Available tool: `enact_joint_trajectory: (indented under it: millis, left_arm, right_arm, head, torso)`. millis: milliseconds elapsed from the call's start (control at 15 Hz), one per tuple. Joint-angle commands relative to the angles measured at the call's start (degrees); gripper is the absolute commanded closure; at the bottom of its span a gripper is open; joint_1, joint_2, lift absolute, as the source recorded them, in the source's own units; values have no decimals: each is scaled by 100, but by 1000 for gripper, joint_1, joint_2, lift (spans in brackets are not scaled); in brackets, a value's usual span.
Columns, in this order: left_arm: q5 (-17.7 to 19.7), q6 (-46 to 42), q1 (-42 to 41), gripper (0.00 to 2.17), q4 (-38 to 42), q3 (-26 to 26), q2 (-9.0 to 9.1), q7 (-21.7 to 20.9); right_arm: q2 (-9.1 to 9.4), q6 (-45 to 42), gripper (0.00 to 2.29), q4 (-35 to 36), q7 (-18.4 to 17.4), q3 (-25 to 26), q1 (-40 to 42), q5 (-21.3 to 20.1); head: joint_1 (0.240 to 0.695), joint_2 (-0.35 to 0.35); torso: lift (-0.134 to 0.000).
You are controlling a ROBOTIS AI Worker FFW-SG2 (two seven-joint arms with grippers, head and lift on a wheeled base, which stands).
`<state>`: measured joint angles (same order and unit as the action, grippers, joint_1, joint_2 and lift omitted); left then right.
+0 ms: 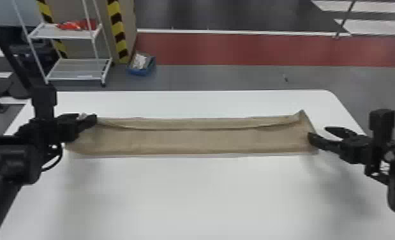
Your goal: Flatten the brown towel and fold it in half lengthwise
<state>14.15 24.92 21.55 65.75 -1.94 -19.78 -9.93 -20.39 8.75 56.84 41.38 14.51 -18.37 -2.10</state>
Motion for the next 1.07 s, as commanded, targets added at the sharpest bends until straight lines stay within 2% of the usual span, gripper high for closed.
enact_joint_trajectory:
  millis: [0,133,200,533,800,1000]
  left_arm:
    - [9,18,7,731,0,-9,9,0]
    - [26,18,-2,1224,8,-9,18,18]
    - [35,36,-11,1359,17,0,18,26]
    - [228,71,-187,1359,254,88,9,26]
    - [474,299,-591,1359,1133,334,0,79]
    - [545,440,-767,1359,1459,422,-17,79]
  right_arm:
    - [-18,0,383,12,1,17,17,17]
    - [-27,-17,383,3,1,26,17,17]
    - [-27,-35,383,12,-8,26,26,26]
    - [26,-70,383,12,-104,-185,-97,-10]
    - [123,-211,383,3,-298,-343,-255,-18]
    - [149,-474,383,-278,-429,-598,-484,-97]
  head:
    - [695,-42]
    - [695,-45]
    - [695,-46]
    - [695,-44]
    - [695,-35]
    - [695,-29]
  torso:
    - [-128]
    - [-128]
    - [-128]
    - [-128]
    - [-128]
    - [-128]
